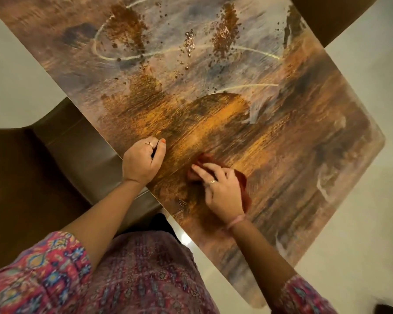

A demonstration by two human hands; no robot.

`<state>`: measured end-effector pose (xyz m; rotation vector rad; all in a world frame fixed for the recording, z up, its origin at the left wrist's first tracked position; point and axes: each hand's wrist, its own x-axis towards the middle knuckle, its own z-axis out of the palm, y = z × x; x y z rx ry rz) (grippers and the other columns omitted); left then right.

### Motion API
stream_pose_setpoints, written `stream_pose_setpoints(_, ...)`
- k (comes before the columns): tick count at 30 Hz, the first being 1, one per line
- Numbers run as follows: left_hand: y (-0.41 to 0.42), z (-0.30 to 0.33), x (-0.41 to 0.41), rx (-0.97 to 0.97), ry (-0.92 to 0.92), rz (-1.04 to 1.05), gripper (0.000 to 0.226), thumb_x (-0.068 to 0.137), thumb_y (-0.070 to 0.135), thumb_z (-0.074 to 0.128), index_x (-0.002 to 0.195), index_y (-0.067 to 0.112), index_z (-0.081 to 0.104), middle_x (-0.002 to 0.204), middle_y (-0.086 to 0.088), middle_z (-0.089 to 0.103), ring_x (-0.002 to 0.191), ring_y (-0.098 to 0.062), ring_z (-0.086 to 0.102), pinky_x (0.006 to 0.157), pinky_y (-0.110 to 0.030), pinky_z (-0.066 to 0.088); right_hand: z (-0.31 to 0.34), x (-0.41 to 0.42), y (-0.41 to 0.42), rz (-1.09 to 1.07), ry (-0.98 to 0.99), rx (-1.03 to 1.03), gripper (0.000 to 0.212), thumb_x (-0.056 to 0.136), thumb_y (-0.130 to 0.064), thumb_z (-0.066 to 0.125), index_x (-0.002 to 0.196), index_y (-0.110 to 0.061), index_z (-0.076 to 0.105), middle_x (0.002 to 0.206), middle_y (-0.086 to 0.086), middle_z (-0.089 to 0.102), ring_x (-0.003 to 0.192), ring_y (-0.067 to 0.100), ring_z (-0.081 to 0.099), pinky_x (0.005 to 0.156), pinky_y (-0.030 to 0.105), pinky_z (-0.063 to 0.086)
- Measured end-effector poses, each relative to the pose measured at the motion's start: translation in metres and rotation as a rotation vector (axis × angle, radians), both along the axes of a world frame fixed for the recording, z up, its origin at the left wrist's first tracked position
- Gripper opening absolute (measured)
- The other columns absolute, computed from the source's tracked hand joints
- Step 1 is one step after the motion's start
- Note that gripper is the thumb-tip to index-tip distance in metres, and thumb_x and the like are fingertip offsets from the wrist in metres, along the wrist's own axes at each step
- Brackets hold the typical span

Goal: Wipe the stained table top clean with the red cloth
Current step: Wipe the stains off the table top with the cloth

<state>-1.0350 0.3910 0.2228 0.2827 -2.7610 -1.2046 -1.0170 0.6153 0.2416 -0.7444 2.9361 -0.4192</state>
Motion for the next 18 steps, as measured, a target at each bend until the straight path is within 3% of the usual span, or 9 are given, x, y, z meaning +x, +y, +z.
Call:
stream_pose_setpoints(2, 0.001, 0.000, 0.000, -0.069, 0.009, -0.011, 0.047, 0.096, 0.036, 0.035, 0.060, 0.010, 0.051, 0.061, -0.004, 0.053, 0.057, -0.023, 0.049, 0.048, -0.031, 0.033, 0.002, -0.040, 0.026, -0.198, 0.014, 0.052, 0.052, 0.085, -0.007, 0.055, 0.132, -0.029, 0.056, 0.126, 0.006, 0.056, 0.090, 0.034, 0.050, 0.076, 0.038, 0.045)
stream_pose_setpoints(5, 0.004, 0.000, -0.001, -0.129, 0.014, -0.007, 0.041, 0.096, 0.033, 0.037, 0.061, 0.015, 0.046, 0.060, 0.000, 0.047, 0.058, -0.023, 0.048, 0.050, -0.029, 0.030, 0.001, -0.094, 0.030, -0.738, -0.010, 0.050, 0.044, 0.093, -0.018, 0.049, 0.135, -0.033, 0.051, 0.132, 0.004, 0.048, 0.099, 0.036, 0.045, 0.076, 0.036, 0.039)
stream_pose_setpoints(6, 0.004, -0.001, -0.001, -0.140, 0.013, -0.003, 0.041, 0.096, 0.033, 0.037, 0.061, 0.015, 0.046, 0.060, 0.001, 0.046, 0.058, -0.023, 0.048, 0.050, -0.029, 0.029, 0.001, -0.098, 0.016, -0.829, -0.005, 0.049, 0.043, 0.094, -0.021, 0.048, 0.135, -0.035, 0.050, 0.133, 0.002, 0.046, 0.101, 0.035, 0.045, 0.074, 0.035, 0.038)
stream_pose_setpoints(7, 0.003, -0.001, -0.001, -0.146, 0.013, 0.000, 0.041, 0.096, 0.033, 0.036, 0.060, 0.016, 0.045, 0.060, 0.003, 0.045, 0.057, -0.022, 0.048, 0.050, -0.028, 0.028, 0.001, -0.092, -0.002, -0.802, 0.010, 0.049, 0.044, 0.093, -0.021, 0.049, 0.135, -0.035, 0.050, 0.132, 0.002, 0.047, 0.101, 0.034, 0.045, 0.074, 0.035, 0.039)
stream_pose_setpoints(9, 0.003, -0.001, -0.001, -0.154, 0.019, 0.003, 0.039, 0.096, 0.033, 0.037, 0.061, 0.018, 0.044, 0.060, 0.005, 0.043, 0.057, -0.022, 0.048, 0.051, -0.027, 0.026, 0.001, -0.057, -0.033, -0.495, 0.014, 0.024, 0.047, 0.089, -0.023, 0.054, 0.134, -0.033, 0.051, 0.127, 0.002, 0.052, 0.097, 0.031, 0.047, 0.073, 0.035, 0.042)
stream_pose_setpoints(12, 0.004, -0.003, -0.001, -0.171, 0.022, 0.012, 0.037, 0.096, 0.030, 0.040, 0.063, 0.017, 0.047, 0.060, -0.002, 0.051, 0.057, -0.023, 0.050, 0.051, -0.027, 0.028, 0.002, 0.018, -0.046, -0.073, -0.036, 0.002, 0.044, 0.092, -0.042, 0.050, 0.136, -0.034, 0.050, 0.127, -0.001, 0.054, 0.093, 0.026, 0.049, 0.071, 0.036, 0.043)
stream_pose_setpoints(16, 0.003, -0.002, -0.003, -0.178, 0.029, 0.007, 0.036, 0.096, 0.027, 0.043, 0.064, 0.013, 0.052, 0.060, -0.004, 0.054, 0.056, -0.024, 0.051, 0.050, -0.027, 0.031, 0.001, 0.008, -0.016, 0.108, -0.005, 0.041, 0.044, 0.093, -0.035, 0.049, 0.138, -0.033, 0.048, 0.127, -0.001, 0.056, 0.088, 0.025, 0.050, 0.065, 0.039, 0.046)
stream_pose_setpoints(18, 0.004, -0.003, -0.002, -0.176, 0.035, 0.008, 0.036, 0.095, 0.027, 0.044, 0.063, 0.013, 0.052, 0.060, -0.004, 0.053, 0.056, -0.024, 0.050, 0.050, -0.029, 0.033, -0.002, -0.035, -0.005, 0.056, 0.017, 0.075, 0.045, 0.092, -0.030, 0.050, 0.137, -0.031, 0.050, 0.126, 0.003, 0.056, 0.089, 0.028, 0.051, 0.069, 0.038, 0.046)
